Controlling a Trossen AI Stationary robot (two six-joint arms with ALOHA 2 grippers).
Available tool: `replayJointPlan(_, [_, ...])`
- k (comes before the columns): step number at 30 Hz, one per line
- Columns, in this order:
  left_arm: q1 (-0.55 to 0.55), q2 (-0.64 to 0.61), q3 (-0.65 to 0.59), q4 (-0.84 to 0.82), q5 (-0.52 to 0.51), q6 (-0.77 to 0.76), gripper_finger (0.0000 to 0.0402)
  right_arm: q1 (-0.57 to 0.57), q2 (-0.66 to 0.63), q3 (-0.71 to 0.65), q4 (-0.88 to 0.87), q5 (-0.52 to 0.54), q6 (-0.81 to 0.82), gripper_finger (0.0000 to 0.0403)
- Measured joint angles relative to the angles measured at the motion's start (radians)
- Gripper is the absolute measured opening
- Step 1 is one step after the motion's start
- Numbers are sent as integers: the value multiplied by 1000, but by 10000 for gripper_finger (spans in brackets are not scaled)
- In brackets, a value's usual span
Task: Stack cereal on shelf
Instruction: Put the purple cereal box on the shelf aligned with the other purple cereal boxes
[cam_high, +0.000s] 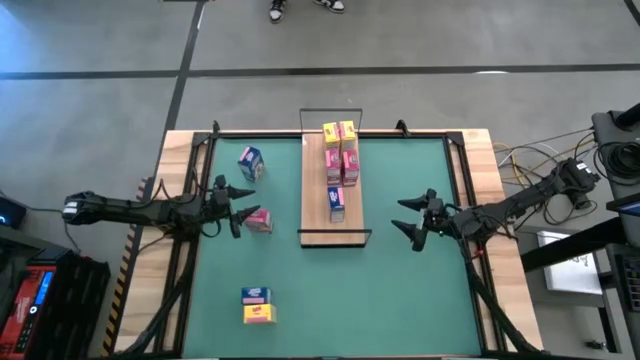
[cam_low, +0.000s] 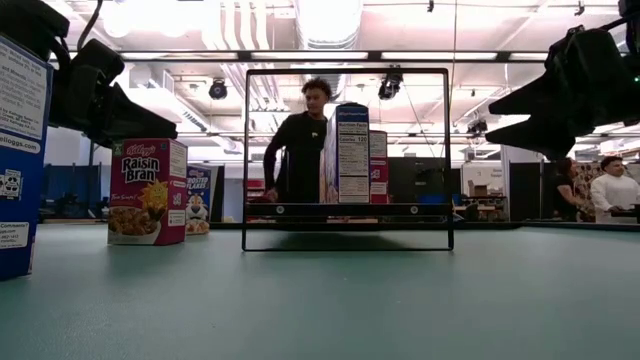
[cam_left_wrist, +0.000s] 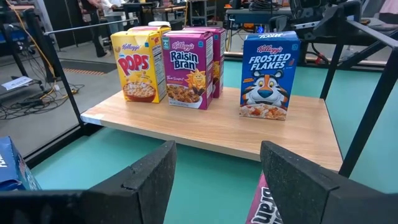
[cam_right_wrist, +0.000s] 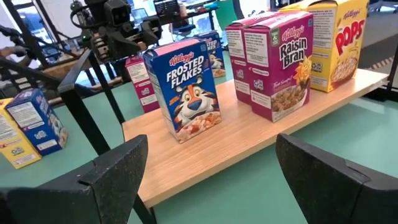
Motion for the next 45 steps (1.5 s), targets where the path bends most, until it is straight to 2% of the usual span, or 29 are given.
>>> replayJointPlan(29, [0, 0, 0, 0, 0, 33, 218, 0, 0, 0, 0, 0, -3, 341])
replayJointPlan(35, [0, 0, 0, 8, 2, -35, 218, 0, 0, 0, 0, 0, -3, 341])
replayJointPlan(37, [0, -9, 0, 19, 41, -62, 218, 0, 0, 0, 0, 0, -3, 341])
replayJointPlan(40, [0, -11, 0, 116, 125, -129, 218, 0, 0, 0, -1, 0, -3, 341])
replayJointPlan(45, [0, -10, 0, 314, 130, -142, 218, 0, 0, 0, -2, 0, -3, 341])
